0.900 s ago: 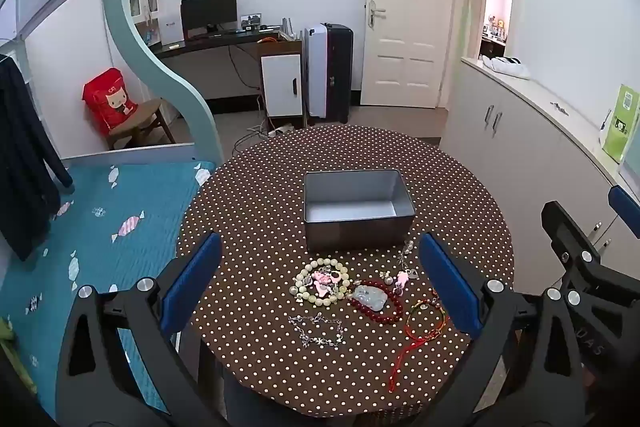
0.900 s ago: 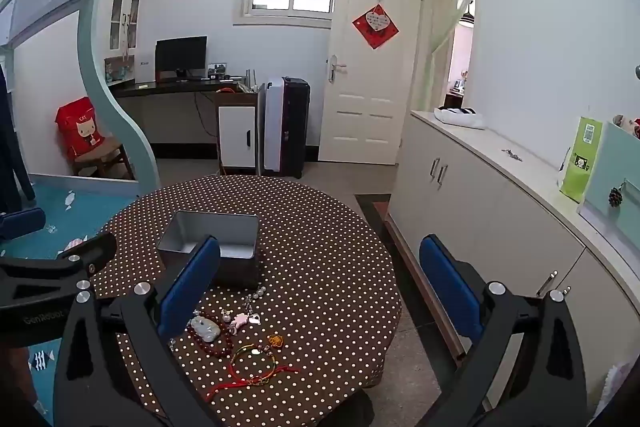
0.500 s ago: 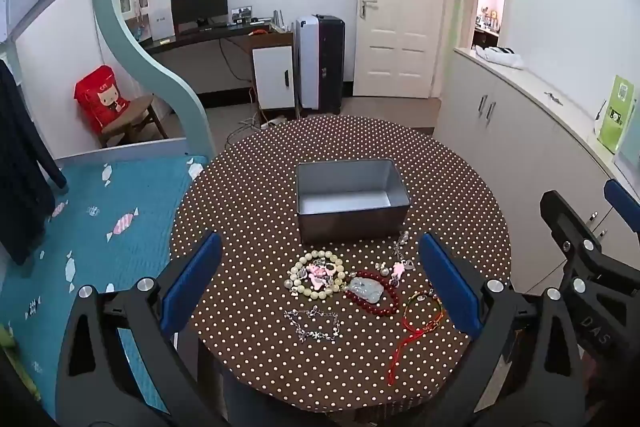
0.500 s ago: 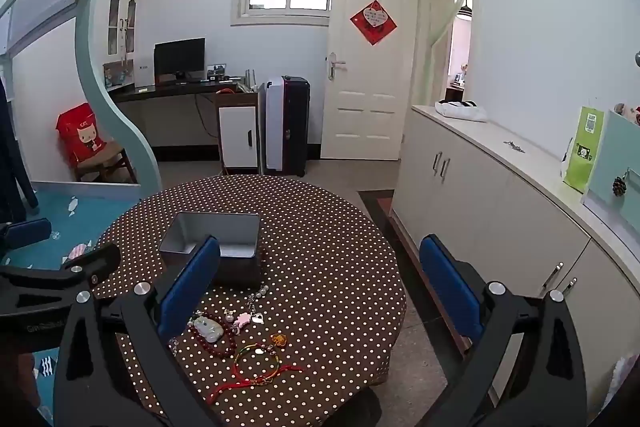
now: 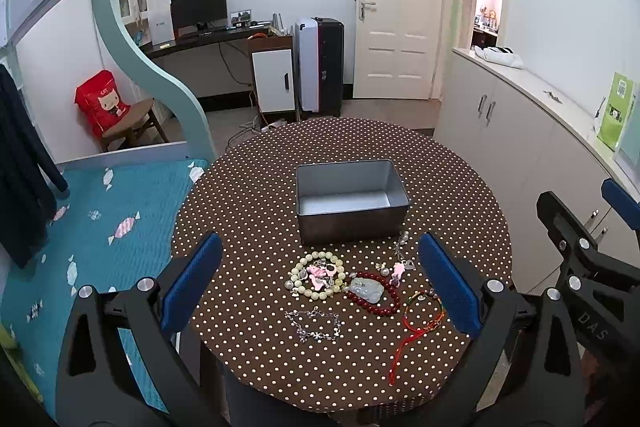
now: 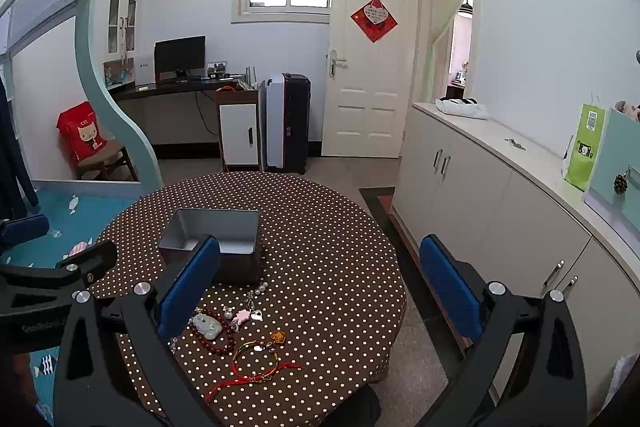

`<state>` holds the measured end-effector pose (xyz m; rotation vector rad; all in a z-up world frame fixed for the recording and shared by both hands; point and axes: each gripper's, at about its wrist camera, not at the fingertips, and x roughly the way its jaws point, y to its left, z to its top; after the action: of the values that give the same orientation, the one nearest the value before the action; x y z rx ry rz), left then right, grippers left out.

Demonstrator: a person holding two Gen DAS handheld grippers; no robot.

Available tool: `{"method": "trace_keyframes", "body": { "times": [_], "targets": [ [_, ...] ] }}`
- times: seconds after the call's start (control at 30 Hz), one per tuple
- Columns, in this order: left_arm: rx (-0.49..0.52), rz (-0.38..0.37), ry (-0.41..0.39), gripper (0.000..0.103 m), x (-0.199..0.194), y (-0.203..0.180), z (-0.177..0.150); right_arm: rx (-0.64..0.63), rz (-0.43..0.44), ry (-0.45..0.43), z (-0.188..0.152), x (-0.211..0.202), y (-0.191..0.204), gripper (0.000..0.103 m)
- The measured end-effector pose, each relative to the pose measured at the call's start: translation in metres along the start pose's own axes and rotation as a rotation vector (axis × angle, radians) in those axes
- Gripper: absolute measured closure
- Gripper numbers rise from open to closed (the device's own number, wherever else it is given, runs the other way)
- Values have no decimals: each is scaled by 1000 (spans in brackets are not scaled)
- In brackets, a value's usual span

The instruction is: Organize jewelry

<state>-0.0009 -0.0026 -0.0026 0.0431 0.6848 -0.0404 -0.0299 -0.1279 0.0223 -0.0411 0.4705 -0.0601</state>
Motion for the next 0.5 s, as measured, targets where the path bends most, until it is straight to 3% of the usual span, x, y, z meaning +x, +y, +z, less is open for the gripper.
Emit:
{"method": "trace_keyframes", "body": {
  "times": [0.5],
  "targets": [
    [-9, 13, 7, 5, -3, 1, 0, -1, 18, 8, 2, -2, -1, 7]
  ]
}}
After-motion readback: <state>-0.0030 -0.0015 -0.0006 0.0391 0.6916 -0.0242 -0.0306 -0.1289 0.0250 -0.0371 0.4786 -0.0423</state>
